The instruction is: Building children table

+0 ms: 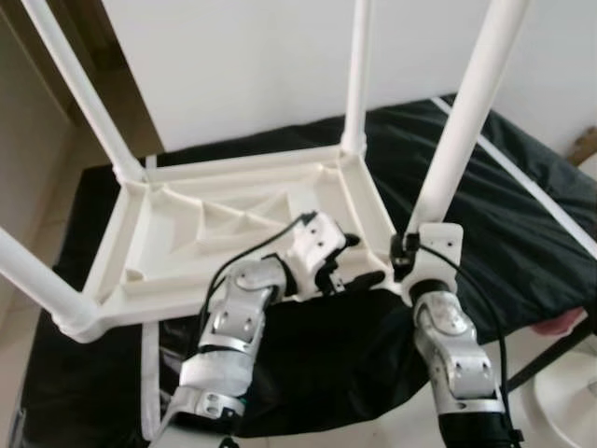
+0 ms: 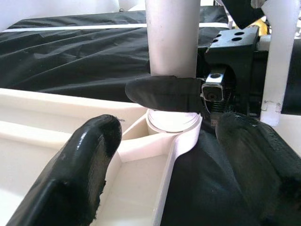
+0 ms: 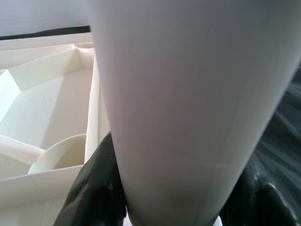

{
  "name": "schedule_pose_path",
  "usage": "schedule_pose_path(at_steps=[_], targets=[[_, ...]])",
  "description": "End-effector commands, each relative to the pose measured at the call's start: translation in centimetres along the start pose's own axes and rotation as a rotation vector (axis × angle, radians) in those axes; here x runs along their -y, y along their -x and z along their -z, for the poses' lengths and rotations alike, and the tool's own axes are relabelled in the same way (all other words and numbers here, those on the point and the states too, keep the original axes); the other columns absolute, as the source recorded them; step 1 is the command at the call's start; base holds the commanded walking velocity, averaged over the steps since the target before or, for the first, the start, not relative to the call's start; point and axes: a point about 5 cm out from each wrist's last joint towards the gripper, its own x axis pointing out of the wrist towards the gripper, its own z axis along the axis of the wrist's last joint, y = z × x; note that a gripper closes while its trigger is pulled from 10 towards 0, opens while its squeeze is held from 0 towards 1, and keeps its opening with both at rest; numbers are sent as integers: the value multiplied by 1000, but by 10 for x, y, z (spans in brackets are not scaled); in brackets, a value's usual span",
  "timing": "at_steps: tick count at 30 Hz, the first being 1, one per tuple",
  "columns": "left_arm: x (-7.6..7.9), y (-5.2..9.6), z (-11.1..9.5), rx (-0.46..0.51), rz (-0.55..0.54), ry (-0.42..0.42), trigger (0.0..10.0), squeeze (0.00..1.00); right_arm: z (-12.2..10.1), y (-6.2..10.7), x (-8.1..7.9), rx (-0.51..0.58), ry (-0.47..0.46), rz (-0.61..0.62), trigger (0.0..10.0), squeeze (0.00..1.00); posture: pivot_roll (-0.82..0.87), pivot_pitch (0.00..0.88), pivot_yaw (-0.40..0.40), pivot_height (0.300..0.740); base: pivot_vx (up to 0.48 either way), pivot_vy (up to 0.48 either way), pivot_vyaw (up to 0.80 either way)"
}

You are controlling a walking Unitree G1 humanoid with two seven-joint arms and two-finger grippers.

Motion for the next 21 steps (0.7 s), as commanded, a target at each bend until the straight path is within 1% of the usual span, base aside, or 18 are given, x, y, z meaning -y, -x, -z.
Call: schedule_pose_path(at_steps=[1, 4, 6, 12, 13, 14, 15, 18, 20, 21], targets=[[-9, 2, 2, -12, -184, 0, 10000, 0, 29, 8, -6, -155, -29, 4, 0, 0, -115, 0, 99, 740, 0, 0, 0], [-9, 2, 1, -13, -180, -3, 10000, 0, 28, 9, -6, -149, -42, 17, 0, 0, -114, 0, 102, 740, 0, 0, 0], [-9, 3, 1, -13, -180, -5, 10000, 0, 26, 10, -7, -145, -41, 33, 10000, 0, -115, 0, 105, 740, 0, 0, 0], [-9, 3, 1, -12, -177, -7, 10000, 0, 23, 10, -4, -129, -37, 53, 10000, 0, -116, 0, 106, 740, 0, 0, 0], [-9, 3, 0, -11, -177, -7, 10000, 0, 20, 9, -3, -112, -27, 50, 10000, 31, -117, 0, 105, 740, 0, 0, 0], [-9, 3, 0, -11, -177, -7, 10000, 0, 19, 9, -3, -100, -20, 48, 10000, 31, -117, 0, 106, 740, 0, 0, 0], [-9, 2, 0, -10, -177, -7, 10000, 0, 17, 9, -2, -86, -20, 43, 10000, 1000, -117, 0, 106, 740, 0, 0, 0], [-9, 2, 0, -10, -177, -7, 10000, 0, 16, 9, -2, -78, -20, 39, 10000, 1000, -117, 0, 103, 740, 0, 0, 0], [-9, 2, 0, -8, -179, -6, 10000, 0, 6, 10, -1, -10, -33, -4, 10000, 1000, -116, 0, 100, 740, 0, 0, 0], [-9, 2, 0, -8, -179, -6, 10000, 0, 6, 10, -1, -10, -33, -4, 10000, 1000, -116, 0, 100, 740, 0, 0, 0]])
